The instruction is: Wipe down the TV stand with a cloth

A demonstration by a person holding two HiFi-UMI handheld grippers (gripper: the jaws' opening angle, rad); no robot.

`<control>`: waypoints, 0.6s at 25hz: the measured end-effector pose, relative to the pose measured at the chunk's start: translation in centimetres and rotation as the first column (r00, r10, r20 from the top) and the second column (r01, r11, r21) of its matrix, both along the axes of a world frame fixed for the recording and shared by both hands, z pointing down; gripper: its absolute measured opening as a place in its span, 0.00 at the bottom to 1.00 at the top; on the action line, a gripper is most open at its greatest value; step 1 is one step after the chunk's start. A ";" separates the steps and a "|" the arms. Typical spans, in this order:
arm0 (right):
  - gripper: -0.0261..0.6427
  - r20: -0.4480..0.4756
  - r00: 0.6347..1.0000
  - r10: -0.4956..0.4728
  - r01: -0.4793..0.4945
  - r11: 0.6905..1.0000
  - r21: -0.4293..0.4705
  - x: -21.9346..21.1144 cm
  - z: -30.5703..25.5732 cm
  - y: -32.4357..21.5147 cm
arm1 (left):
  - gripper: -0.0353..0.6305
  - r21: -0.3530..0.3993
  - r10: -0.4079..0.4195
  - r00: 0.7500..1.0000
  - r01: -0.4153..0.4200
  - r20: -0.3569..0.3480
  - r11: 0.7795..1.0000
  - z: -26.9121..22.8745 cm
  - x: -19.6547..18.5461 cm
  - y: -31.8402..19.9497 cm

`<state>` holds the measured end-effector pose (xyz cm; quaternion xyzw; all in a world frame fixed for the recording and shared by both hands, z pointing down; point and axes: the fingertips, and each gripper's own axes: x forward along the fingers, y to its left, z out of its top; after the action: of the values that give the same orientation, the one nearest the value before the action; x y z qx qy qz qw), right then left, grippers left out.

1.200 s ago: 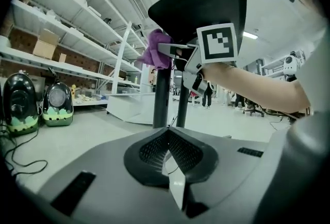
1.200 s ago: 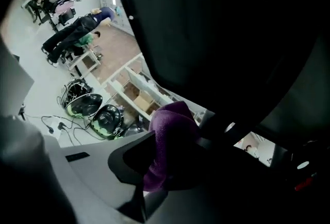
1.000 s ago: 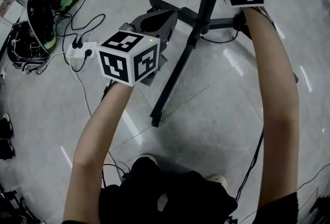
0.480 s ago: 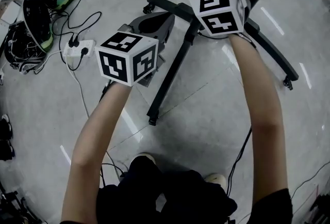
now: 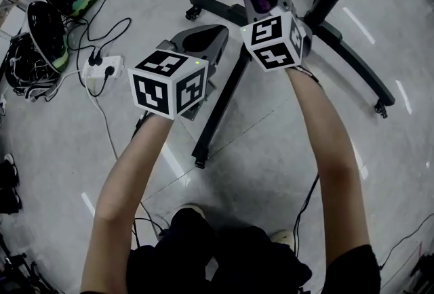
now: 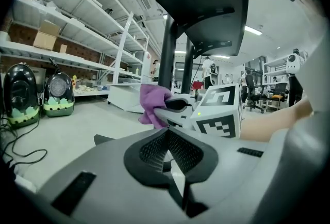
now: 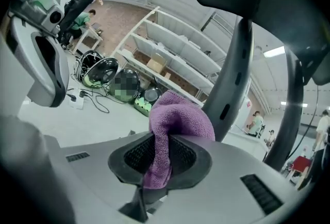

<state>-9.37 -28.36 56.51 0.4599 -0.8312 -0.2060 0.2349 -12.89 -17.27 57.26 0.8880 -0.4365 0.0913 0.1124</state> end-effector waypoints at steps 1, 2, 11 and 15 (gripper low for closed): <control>0.15 0.009 1.000 0.003 -0.003 1.000 -0.025 0.1 1.0 0.0 | 0.06 0.000 0.003 1.000 -0.003 0.001 1.000 0.1 0.2 0.0; 0.15 0.022 1.000 0.009 -0.008 0.999 -0.053 0.3 1.9 -0.1 | 0.06 0.001 0.007 1.000 -0.007 0.002 1.000 0.2 0.3 -0.1; 0.15 -0.025 0.999 0.030 -0.034 0.980 -0.195 0.8 9.4 0.1 | 0.06 -0.020 0.007 1.000 -0.007 0.002 1.000 1.5 0.5 -0.4; 0.15 -0.050 0.999 0.019 -0.030 0.972 -0.232 0.9 11.3 0.6 | 0.06 -0.020 0.000 1.000 0.000 0.000 1.000 1.7 0.6 -0.5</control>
<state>-8.43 -27.73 67.83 0.4345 -0.8380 -0.1153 0.3093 -12.33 -17.75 58.93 0.8868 -0.4355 0.0957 0.1215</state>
